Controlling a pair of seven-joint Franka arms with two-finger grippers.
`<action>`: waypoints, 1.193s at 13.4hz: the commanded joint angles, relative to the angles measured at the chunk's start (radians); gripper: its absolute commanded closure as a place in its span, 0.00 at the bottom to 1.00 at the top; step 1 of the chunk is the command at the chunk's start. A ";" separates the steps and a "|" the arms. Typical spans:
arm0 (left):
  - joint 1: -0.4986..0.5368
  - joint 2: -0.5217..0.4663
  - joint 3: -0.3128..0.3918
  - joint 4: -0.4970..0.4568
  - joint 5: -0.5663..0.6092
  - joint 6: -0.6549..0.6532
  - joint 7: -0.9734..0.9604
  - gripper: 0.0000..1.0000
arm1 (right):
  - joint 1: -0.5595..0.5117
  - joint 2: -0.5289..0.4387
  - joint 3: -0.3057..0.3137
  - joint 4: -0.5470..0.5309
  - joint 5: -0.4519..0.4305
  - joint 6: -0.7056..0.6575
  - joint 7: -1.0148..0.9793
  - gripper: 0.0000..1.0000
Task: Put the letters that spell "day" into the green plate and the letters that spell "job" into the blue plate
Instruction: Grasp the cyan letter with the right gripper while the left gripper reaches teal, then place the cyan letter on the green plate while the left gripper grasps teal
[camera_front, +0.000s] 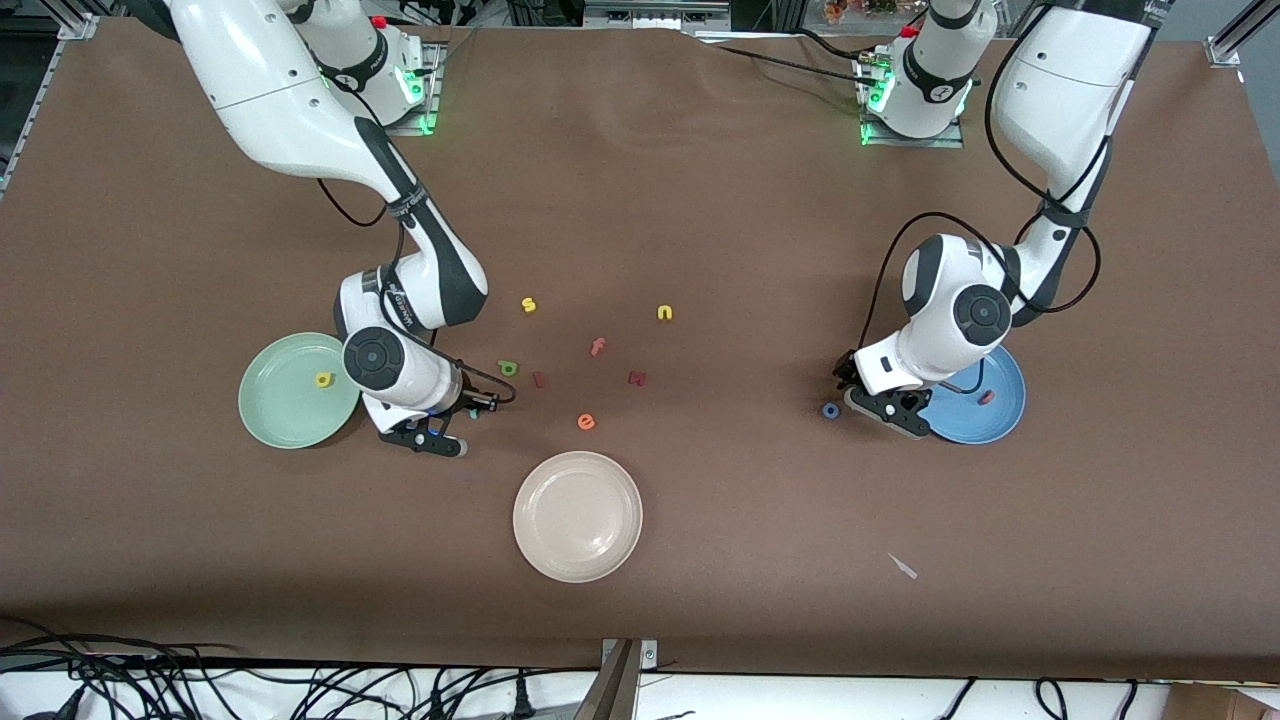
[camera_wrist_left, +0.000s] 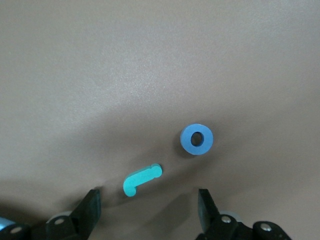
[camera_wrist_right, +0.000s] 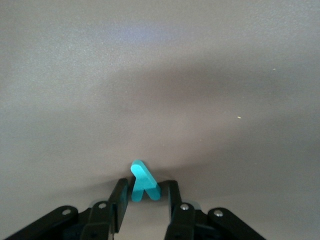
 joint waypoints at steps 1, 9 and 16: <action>-0.015 -0.015 0.022 0.029 0.051 -0.001 0.049 0.14 | -0.001 0.025 0.004 0.020 0.007 0.001 -0.013 0.74; -0.040 -0.004 0.023 0.019 0.059 0.023 0.050 0.04 | 0.002 0.025 0.004 0.058 0.003 -0.039 -0.011 0.87; -0.042 0.031 0.059 0.028 0.057 0.026 0.116 0.37 | -0.002 -0.061 -0.046 0.076 -0.031 -0.271 -0.201 0.87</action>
